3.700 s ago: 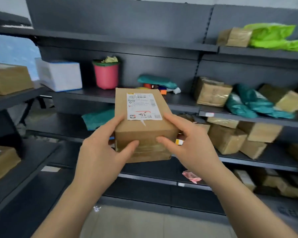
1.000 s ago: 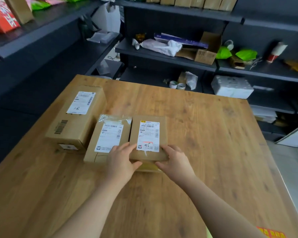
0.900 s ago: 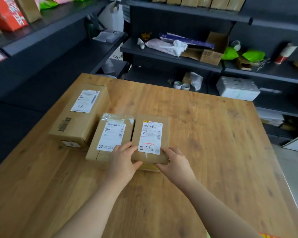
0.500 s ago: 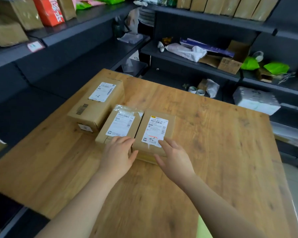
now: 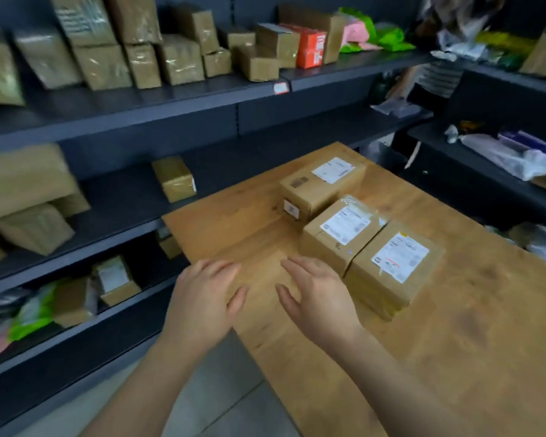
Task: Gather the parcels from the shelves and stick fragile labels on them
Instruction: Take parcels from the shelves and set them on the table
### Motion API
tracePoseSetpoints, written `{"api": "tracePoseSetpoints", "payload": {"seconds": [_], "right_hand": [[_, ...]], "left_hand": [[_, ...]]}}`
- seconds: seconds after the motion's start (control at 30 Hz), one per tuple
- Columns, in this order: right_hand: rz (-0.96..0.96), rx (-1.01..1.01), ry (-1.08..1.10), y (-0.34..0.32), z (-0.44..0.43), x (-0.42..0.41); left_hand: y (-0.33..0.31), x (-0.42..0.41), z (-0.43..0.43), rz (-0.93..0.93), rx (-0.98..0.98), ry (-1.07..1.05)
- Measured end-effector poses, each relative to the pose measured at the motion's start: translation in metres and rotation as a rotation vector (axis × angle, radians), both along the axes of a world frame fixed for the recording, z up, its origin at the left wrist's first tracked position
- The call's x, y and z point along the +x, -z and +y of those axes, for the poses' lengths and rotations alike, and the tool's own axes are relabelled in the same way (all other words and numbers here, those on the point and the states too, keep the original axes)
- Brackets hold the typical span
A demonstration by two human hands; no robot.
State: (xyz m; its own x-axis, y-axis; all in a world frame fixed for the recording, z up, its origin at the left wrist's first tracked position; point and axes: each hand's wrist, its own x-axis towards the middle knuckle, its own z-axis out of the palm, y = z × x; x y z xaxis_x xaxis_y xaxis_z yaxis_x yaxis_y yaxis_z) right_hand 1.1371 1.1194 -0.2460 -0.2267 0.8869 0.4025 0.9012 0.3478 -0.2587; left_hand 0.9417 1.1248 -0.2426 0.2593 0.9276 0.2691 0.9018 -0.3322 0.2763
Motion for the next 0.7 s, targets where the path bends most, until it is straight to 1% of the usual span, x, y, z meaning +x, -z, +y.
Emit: {"api": "tracePoseSetpoints", "payload": {"seconds": [0.1, 0.2, 0.27, 0.37, 0.47, 0.6, 0.7], "right_hand": [[-0.007, 0.015, -0.139, -0.012, -0.003, -0.052], [-0.046, 0.112, -0.242, -0.028, -0.009, -0.111], [-0.010, 0.152, -0.349, -0.033, -0.014, -0.156], [0.071, 0.147, -0.531, -0.036, -0.029, -0.234], [0.085, 0.115, -0.659, -0.041, -0.051, -0.304], [0.124, 0.122, -0.823, -0.047, -0.090, -0.405], [0.164, 0.113, -0.941, -0.052, -0.121, -0.473]], "left_hand": [[-0.005, -0.050, -0.024, -0.030, 0.033, -0.136], [-0.012, -0.104, -0.053, -0.052, 0.069, -0.279], [-0.017, -0.143, -0.076, -0.063, 0.095, -0.364], [-0.025, -0.208, -0.119, -0.070, 0.136, -0.507], [-0.033, -0.266, -0.163, -0.050, 0.170, -0.636], [-0.045, -0.346, -0.229, -0.022, 0.216, -0.800], [-0.049, -0.397, -0.278, -0.011, 0.226, -0.962]]}}
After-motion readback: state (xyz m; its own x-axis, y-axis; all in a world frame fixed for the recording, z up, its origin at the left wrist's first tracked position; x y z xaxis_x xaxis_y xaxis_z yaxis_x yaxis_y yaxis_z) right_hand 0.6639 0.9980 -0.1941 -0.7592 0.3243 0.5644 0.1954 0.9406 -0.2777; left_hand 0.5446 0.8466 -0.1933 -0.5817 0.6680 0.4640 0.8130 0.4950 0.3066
